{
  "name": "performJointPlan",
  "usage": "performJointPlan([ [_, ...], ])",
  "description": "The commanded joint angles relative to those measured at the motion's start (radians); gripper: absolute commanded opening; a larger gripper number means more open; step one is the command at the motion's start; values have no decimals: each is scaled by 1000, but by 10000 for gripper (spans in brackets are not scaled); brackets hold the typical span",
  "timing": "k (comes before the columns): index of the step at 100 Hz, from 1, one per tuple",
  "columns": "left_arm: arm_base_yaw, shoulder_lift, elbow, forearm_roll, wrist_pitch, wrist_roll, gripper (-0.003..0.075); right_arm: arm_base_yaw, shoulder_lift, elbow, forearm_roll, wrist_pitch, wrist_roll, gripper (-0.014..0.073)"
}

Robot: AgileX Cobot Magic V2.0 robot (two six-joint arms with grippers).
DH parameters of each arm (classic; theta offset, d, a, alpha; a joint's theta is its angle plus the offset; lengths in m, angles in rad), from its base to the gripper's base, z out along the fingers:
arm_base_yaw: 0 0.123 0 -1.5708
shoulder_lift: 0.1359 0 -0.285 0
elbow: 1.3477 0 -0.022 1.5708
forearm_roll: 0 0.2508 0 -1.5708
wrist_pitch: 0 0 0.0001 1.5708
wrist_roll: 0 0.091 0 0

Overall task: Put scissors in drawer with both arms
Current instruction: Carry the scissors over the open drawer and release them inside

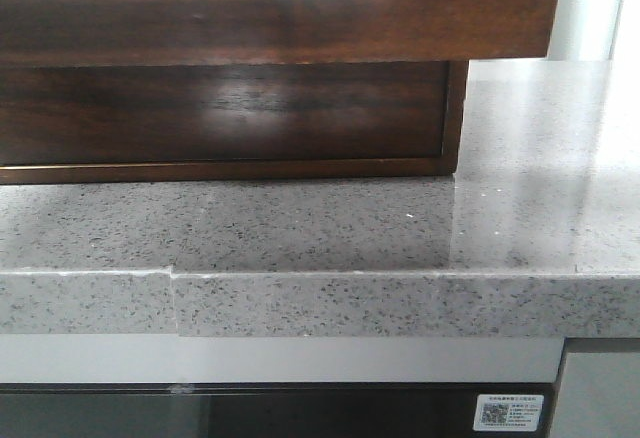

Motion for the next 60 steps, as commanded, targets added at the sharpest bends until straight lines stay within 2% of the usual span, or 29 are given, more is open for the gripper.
performJointPlan([
  [1, -7, 2, -34, -29, -75, -10, 388, -3, -20, -26, 12, -27, -3, -18],
  [7, -7, 2, -34, -29, -75, -10, 388, -3, -20, -26, 12, -27, -3, 30],
  [24, -7, 2, -34, -29, -75, -10, 388, -3, -30, -28, 12, -27, -3, 241],
  [37, -7, 2, -34, -29, -71, -10, 388, -3, -67, -28, 19, -25, 18, 256],
  [60, -7, 2, -34, -19, -67, -6, 388, -3, -201, -28, 19, 77, 157, 253],
])
